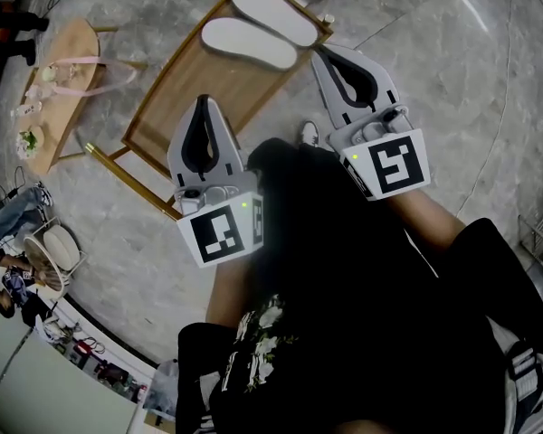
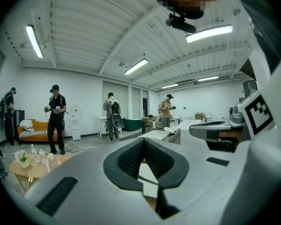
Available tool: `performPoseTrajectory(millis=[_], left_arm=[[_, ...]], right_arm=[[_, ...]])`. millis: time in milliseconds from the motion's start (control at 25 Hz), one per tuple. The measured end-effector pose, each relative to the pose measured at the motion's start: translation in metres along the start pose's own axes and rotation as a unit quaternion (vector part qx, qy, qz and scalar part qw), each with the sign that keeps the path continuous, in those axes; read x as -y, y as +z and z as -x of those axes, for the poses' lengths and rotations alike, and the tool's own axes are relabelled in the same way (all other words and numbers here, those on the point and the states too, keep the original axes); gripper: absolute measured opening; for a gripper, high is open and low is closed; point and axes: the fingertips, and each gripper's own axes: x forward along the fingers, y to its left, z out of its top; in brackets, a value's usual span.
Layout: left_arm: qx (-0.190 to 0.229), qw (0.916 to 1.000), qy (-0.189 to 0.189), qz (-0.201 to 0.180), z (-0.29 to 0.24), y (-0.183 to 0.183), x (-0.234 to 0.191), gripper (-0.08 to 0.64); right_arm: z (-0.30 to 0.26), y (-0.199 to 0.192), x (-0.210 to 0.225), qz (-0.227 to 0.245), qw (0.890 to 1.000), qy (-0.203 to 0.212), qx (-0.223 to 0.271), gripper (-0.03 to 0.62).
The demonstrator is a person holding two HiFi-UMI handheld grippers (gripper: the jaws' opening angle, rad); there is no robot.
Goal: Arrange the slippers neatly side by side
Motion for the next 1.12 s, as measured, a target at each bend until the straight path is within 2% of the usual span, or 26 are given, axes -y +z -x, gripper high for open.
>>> performPoseTrajectory(millis=[280,680,920,1120], left_arm=[[-0.010,0.9999,-0.004,0.007,-0.010,-0.009,-0.015,0.002],[0.012,0.9993,-0.035,0.009,-0.046,0.007,-0.036,0.002],[0.020,0.9990,-0.038,0.013,-0.061,0.009,-0.060,0.002],[0.018,0.9986,-0.040,0.029,-0.067,0.002,-0.073,0.002]], right_arm=[[-0.015,-0.014,-0.008,-0.005,1.000,0.000,-0.021,-0.002],[-0.048,0.005,-0.007,0.020,0.999,-0.018,-0.020,-0.002],[-0.078,0.013,-0.019,0.026,0.999,-0.017,-0.015,-0.002],[-0.090,0.011,-0.025,0.037,0.999,-0.015,-0.029,-0.002]])
